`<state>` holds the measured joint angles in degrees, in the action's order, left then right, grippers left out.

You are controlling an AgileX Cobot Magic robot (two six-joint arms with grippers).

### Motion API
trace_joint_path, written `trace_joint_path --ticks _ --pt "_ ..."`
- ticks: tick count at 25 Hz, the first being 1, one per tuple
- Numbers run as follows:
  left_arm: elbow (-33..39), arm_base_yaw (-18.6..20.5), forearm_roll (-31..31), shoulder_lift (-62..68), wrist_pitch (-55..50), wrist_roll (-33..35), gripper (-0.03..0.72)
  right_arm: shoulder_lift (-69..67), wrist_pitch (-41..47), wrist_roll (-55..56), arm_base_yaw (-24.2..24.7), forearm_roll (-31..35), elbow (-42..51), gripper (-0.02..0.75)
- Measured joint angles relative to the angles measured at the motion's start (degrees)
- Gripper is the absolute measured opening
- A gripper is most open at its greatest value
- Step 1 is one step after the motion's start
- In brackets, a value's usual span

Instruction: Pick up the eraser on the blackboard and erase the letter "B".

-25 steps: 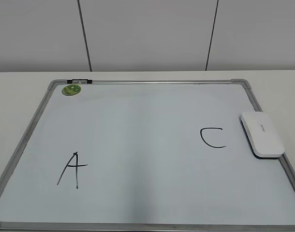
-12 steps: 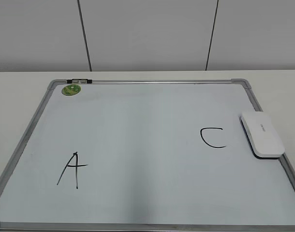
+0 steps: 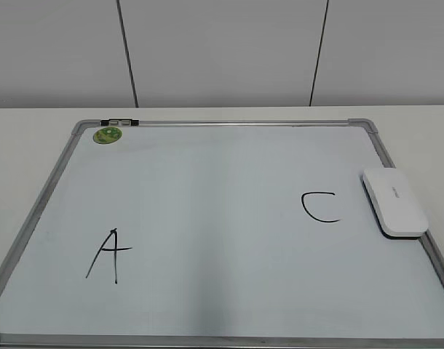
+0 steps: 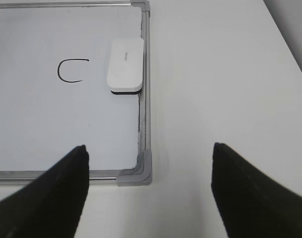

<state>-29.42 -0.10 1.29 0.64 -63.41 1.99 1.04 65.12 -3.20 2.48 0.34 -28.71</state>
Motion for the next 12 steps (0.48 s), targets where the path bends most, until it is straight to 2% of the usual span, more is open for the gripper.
trace_joint_path --ticks 12 --pt "0.0 0.0 0.0 0.0 0.0 0.0 0.308 0.0 0.0 0.0 0.0 0.0 0.0 0.591"
